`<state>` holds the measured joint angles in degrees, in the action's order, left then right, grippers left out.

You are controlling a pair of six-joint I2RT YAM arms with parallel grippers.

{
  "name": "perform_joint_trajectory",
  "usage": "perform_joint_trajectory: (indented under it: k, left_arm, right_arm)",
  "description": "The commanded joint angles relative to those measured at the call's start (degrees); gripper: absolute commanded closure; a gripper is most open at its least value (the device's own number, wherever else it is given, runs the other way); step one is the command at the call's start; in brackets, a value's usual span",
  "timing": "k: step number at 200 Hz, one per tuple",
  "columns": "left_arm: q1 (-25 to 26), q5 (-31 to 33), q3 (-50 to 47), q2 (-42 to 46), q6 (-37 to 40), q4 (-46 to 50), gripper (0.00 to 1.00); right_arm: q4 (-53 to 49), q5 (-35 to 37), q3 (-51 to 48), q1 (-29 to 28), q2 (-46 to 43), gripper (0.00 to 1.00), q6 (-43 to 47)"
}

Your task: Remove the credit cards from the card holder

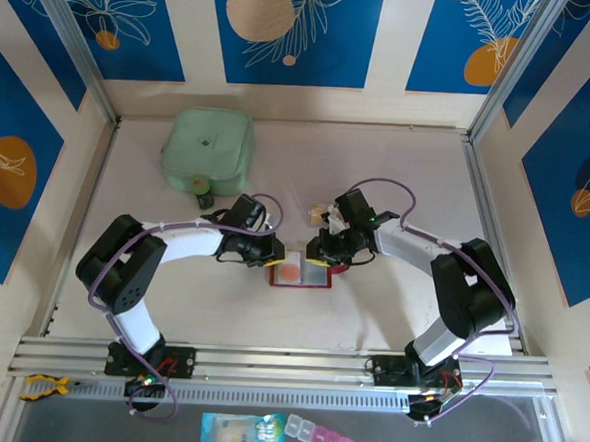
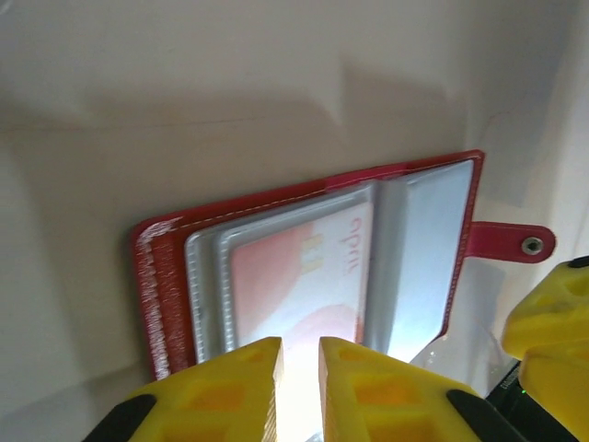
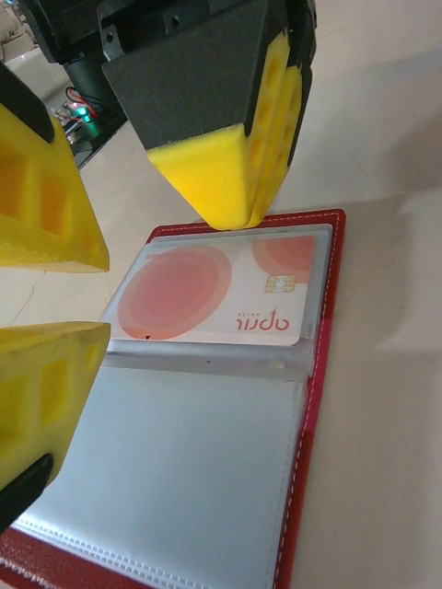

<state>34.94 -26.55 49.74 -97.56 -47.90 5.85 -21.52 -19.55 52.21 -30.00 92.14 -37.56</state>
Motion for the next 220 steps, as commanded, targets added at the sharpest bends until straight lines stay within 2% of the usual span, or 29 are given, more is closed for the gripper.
perform_joint_trajectory:
  k: [1,89,138,220]
  left_arm:
    - [-0.5,0.84,-1.46,0.82,1.59,1.45,0.83]
    - [-0.57,1.37,-3.68,1.74,1.95,1.98,0.86]
    - [-0.57,2.11,-2.52,4.07,1.89,3.54,0.8]
    - [0.53,-0.41,-3.72,2.43,-0.59,0.23,0.93]
  right_arm:
    - [-2.47,0.57,2.0,-1.19,1.33,0.78,-0.73]
    - [-2.91,1.02,4.46,-3.38,5.19,0.78,-1.04]
    - [-2.53,0.63,5.12,-3.91,6.85,0.78,-0.68]
    - [-1.86,0.08,5.52,-3.97,8.38,0.78,-0.61]
